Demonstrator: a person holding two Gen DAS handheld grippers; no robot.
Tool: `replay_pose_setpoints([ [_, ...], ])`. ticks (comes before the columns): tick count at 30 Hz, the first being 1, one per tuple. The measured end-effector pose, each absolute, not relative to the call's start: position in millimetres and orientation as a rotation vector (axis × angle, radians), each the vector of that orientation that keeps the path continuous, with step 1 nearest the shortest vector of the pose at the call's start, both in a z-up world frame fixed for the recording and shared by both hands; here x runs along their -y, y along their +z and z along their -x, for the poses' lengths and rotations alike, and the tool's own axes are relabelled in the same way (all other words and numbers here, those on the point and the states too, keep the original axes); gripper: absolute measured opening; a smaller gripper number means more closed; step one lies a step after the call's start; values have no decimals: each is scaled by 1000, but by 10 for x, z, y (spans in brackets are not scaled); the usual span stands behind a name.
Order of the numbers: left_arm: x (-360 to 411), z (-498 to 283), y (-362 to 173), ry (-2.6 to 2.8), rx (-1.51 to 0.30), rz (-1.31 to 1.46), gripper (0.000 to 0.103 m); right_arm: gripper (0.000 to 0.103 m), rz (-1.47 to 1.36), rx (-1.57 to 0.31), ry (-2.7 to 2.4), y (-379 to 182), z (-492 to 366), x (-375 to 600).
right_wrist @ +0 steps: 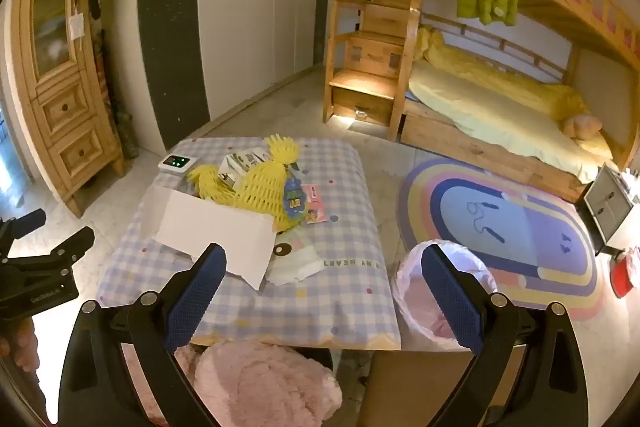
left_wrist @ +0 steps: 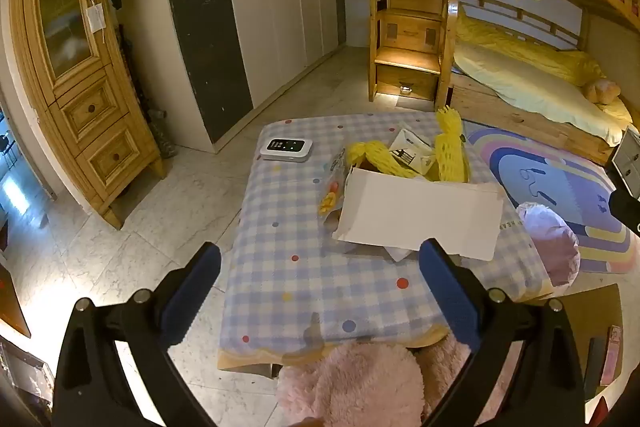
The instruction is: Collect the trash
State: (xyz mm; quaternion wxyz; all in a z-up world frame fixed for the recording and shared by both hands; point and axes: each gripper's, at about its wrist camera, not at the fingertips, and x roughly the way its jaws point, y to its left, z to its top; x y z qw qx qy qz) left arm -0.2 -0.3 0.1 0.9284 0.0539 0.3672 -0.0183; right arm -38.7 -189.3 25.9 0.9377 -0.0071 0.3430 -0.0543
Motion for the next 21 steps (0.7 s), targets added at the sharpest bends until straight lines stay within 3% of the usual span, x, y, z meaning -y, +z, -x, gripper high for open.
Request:
replay_pose_setpoints([
  [21, -77, -17, -46, -40, -762, -110, 96, 97, 14, -709, -110, 231, 370, 1902],
])
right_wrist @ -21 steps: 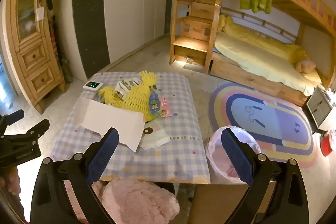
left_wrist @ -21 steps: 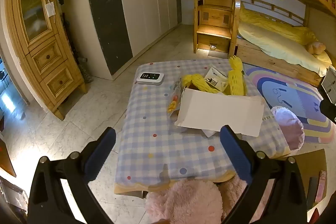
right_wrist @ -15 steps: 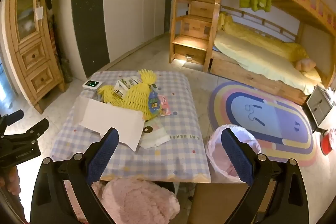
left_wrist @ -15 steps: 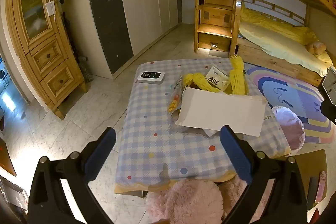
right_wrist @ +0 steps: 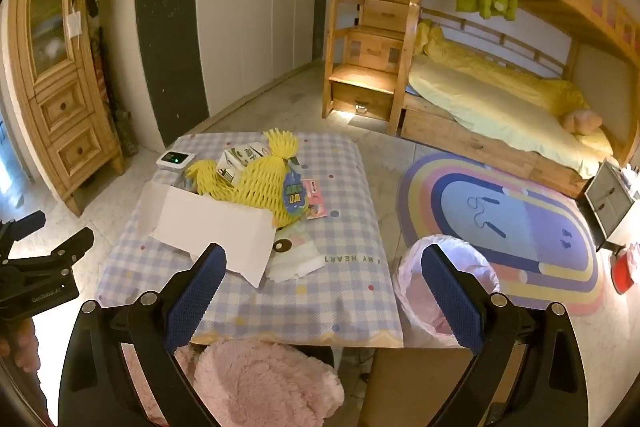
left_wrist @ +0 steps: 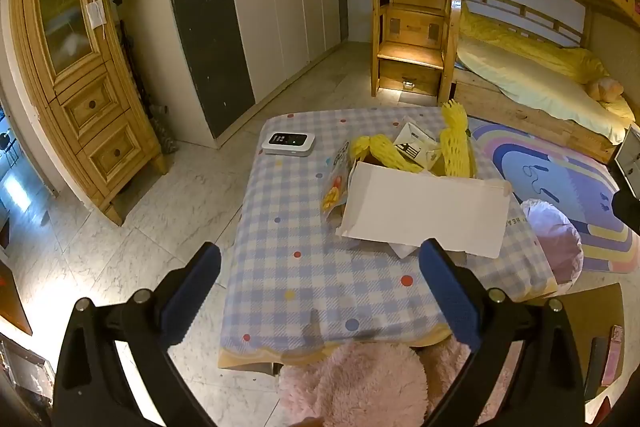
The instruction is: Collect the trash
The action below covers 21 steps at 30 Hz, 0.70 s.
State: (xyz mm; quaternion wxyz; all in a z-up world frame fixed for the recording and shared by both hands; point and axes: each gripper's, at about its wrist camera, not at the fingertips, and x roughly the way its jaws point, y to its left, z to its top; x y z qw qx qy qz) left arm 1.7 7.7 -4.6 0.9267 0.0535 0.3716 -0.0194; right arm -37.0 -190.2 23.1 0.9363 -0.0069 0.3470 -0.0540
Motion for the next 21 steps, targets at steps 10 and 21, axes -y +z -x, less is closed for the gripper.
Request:
replay_pose_setpoints([
  [10, -59, -18, -71, -38, -767, -111, 96, 97, 13, -712, -110, 221, 371, 1909],
  [21, -84, -15, -118, -37, -770, -112, 96, 97, 11, -713, -110, 220, 363, 1903],
])
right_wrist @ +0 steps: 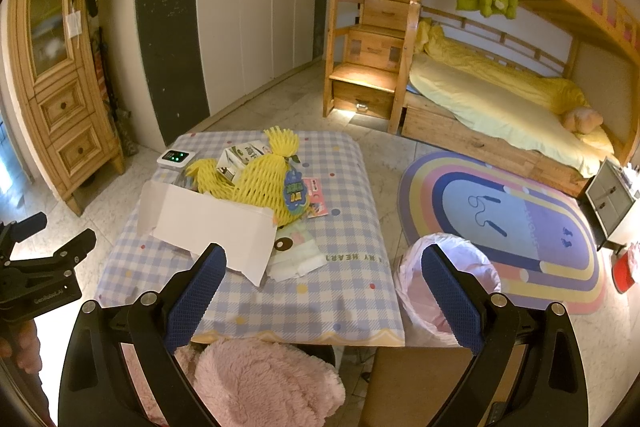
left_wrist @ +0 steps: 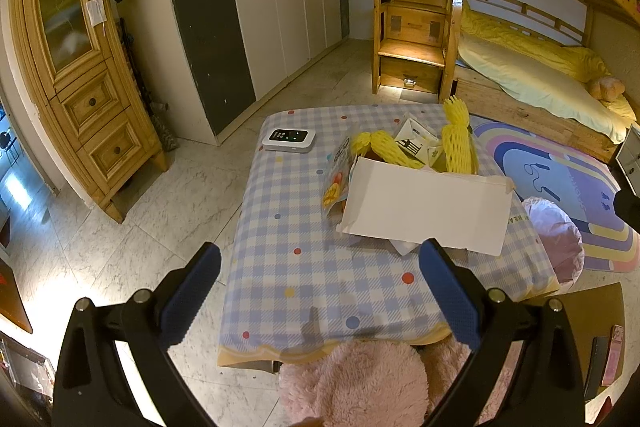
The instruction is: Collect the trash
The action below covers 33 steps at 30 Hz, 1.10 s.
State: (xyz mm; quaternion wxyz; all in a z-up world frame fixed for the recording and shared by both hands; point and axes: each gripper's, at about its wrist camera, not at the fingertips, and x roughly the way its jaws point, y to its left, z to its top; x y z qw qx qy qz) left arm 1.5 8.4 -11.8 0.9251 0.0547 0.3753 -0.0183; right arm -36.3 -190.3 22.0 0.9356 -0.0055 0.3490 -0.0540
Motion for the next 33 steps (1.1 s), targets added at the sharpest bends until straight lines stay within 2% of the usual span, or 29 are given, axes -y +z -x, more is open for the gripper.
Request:
replay_pose_setpoints([
  [33, -104, -11, -172, -38, -776, -114, 96, 97, 9, -717, -110, 207, 360, 1902],
])
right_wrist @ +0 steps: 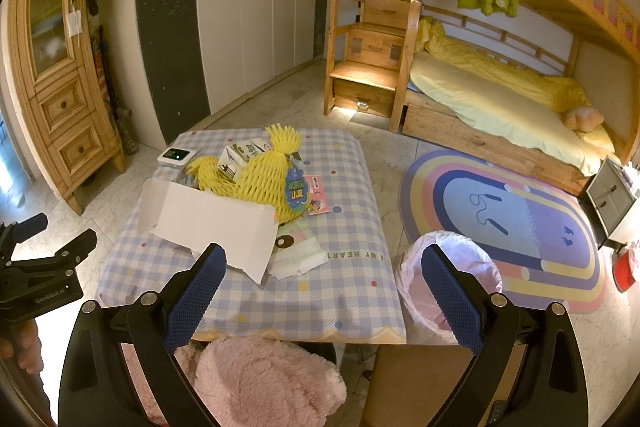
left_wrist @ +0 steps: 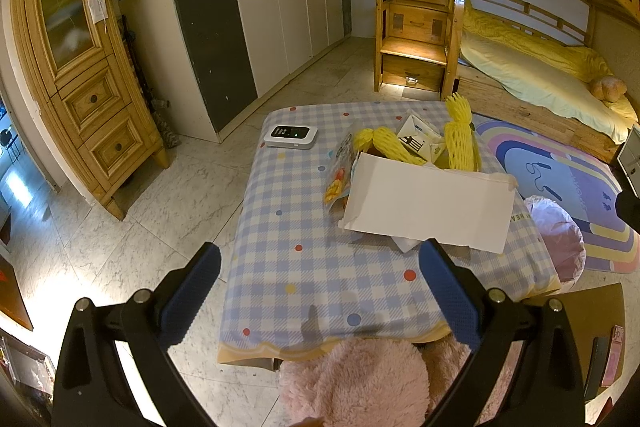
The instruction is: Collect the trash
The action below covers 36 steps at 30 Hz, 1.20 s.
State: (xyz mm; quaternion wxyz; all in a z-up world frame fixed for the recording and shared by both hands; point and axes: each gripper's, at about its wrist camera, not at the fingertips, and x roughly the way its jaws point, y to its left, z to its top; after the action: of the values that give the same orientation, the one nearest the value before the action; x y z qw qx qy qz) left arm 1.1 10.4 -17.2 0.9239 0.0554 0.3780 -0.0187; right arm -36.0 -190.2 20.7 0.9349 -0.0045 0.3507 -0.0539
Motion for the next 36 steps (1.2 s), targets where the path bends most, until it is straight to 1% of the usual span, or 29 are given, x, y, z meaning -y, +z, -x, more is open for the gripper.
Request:
replay_pose_setpoints([
  [22, -107, -2, -198, -34, -782, -114, 96, 97, 7, -727, -110, 195, 350, 1918],
  [27, -170, -42, -406, -13, -792, -120, 96, 97, -3, -753, -97, -42, 279, 1923],
  [33, -320, -169, -597, -23, -836, -71, 96, 97, 35, -726, -40, -285, 145, 1864],
  [36, -340, -213, -634, -15, -830, -69, 96, 97, 26, -705, 20, -343, 50, 1846],
])
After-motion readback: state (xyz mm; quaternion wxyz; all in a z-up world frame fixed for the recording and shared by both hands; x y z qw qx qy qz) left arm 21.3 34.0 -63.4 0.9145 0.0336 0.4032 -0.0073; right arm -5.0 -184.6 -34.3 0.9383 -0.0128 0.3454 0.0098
